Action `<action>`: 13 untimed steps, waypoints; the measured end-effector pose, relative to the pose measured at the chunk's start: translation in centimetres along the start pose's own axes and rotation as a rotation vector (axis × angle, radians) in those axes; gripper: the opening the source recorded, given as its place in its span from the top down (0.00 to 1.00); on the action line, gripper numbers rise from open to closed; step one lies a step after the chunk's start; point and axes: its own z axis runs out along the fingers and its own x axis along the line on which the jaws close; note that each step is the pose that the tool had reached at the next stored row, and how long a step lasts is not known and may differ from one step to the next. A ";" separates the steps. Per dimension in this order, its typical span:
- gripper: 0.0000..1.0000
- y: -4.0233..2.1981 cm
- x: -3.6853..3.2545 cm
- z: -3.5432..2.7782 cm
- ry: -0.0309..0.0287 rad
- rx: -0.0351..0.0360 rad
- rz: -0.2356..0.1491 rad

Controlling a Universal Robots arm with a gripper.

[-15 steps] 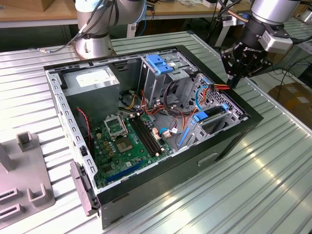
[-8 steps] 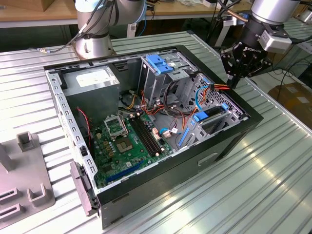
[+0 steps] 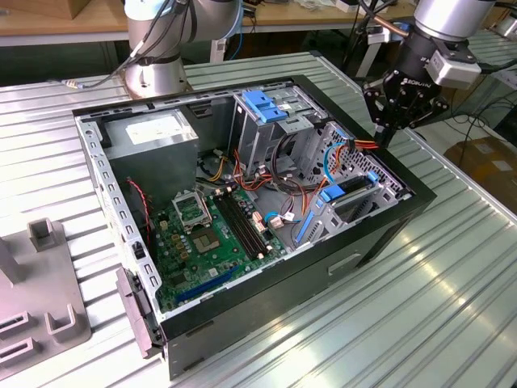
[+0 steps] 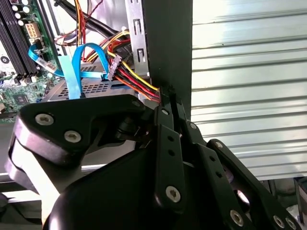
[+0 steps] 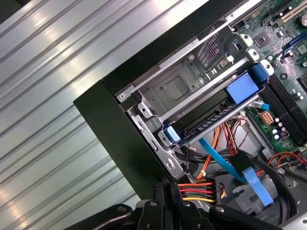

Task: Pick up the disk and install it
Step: 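Insert the first disk wire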

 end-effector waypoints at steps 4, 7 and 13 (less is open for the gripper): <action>0.84 0.42 -0.58 -0.04 0.0000 0.0001 0.000; 0.84 0.47 -0.65 -0.07 0.0000 -0.0007 0.010; 0.84 0.50 -0.69 -0.15 0.0000 -0.0048 0.070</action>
